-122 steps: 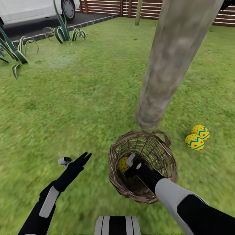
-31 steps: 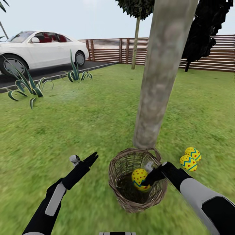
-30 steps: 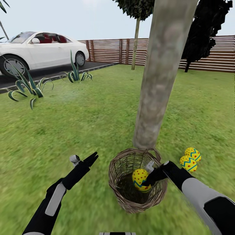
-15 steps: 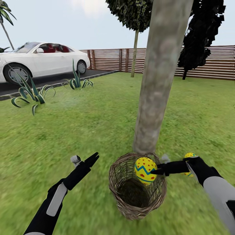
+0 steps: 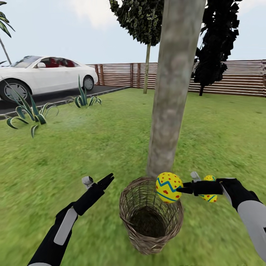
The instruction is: Take the three Easter eggs out of the wicker basket on the lawn in the garden, then place them on the lawn next to a single tree (choose any tree) so that all three eggs are next to the same tree and none are left in the basket.
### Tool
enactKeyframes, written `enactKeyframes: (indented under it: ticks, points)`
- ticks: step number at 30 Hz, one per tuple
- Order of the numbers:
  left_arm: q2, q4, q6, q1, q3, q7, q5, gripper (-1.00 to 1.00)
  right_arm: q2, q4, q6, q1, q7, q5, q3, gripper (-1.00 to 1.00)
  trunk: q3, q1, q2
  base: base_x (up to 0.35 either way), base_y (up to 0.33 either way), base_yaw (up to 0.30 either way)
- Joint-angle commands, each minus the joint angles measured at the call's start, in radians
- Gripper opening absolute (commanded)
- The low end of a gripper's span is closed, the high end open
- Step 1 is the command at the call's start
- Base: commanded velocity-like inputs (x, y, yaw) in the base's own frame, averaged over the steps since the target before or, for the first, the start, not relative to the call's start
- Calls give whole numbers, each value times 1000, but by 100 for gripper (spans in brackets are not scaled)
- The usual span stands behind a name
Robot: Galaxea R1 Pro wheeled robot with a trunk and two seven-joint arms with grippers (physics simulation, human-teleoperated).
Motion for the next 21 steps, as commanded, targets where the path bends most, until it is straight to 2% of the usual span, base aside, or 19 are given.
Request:
enactKeyframes:
  ticks: [1, 11, 15, 21]
  points:
    - [-1, 1, 8, 0, 2, -2, 3, 100, 1, 0, 15, -1, 8, 10, -8, -100, 0, 0, 0, 0, 0, -204]
    - [-1, 1, 4, 0, 4, -1, 4, 100, 0, 9, 15, -1, 8, 10, -9, -100, 12, 0, 0, 0, 0, -205]
    - [-1, 2, 4, 0, 4, 2, 4, 100, -6, 11, 15, -1, 8, 10, -51, -100, 17, 0, 0, 0, 0, -205]
    - [-2, 3, 4, 0, 4, 5, 3, 100, -10, 10, 17, -1, 2, 10, -58, -100, 22, 0, 0, 0, 0, -127]
